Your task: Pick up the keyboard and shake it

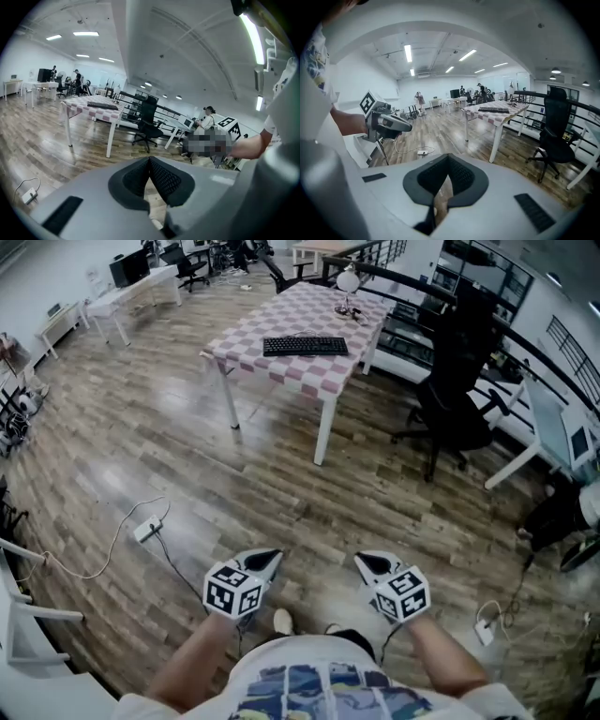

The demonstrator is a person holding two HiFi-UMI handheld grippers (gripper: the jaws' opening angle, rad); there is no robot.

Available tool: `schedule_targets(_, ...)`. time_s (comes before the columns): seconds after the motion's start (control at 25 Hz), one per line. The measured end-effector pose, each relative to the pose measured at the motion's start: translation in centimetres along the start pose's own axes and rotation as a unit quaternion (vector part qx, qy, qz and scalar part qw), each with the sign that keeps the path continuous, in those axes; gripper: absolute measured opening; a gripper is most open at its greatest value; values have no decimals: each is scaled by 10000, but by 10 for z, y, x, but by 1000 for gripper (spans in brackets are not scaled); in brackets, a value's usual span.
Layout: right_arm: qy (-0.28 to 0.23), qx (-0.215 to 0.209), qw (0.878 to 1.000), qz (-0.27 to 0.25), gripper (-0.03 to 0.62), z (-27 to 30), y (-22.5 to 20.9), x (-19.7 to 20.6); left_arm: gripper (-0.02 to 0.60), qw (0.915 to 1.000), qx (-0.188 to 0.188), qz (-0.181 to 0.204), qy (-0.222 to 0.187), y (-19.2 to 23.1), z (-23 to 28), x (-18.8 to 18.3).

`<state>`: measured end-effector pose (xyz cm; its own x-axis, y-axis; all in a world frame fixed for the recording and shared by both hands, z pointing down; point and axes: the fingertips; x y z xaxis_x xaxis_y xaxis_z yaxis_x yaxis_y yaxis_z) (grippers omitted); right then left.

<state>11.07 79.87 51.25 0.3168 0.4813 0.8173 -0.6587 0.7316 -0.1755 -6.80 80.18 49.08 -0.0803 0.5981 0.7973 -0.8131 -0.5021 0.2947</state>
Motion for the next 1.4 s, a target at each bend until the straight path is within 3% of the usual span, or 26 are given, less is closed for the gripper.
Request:
schedule_targets(0.36,5,-51,9999,113,3,56,4,-44,5,9999,46,51,91,62,11,-19)
schedule_targets(0.48,46,-27,9998,213,74,70,-13,-51,10,9999,79,-22,79,74,32,-29)
schedule_targets(0.56,20,-15,9997,230,74,80,-30,-57,53,9999,64,-26,95,83,49,-38)
schedule_targets(0.8,3,-188,9997,178,124,125,-118,-99,95,9995,-174,-166,211,127,111,-95)
schedule_targets(1.12,-154,-303,9994,82,130,154,-260,-168,115,9984,-439,-155,313,153,215,-192)
schedule_targets(1.4,-190,-328,9987,356,143,185,-352,-181,138,9975,-512,-143,464,168,286,-243)
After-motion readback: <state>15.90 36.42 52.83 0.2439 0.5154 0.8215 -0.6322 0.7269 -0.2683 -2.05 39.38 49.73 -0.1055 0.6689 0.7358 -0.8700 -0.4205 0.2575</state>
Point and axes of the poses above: the fingertips, and each gripper's own axes: z forward along the fingers, y to its left, x out of its underside, and after that the axes turned 6 degrees about -x, right-handed
